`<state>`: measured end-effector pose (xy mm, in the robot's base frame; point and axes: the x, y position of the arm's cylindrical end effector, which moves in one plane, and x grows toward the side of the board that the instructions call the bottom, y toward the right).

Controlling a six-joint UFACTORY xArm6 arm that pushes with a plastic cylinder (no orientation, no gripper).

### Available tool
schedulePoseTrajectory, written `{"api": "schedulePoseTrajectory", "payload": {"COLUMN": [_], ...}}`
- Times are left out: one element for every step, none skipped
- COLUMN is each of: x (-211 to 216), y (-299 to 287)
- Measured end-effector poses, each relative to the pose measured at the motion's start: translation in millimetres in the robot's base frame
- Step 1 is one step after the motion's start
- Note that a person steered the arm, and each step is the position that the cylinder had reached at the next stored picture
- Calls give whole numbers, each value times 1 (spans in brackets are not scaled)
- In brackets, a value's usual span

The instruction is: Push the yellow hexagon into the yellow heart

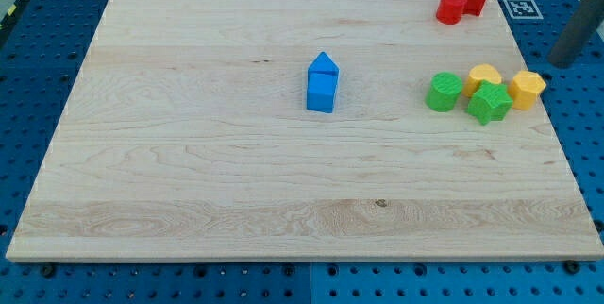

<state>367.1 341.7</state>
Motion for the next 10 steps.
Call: {"api": "schedulePoseTrajectory", "payload": {"x": [0,0,1,4,5,5,5,10,11,21], "y": [4,4,3,3,4,3,3,3,4,4]}}
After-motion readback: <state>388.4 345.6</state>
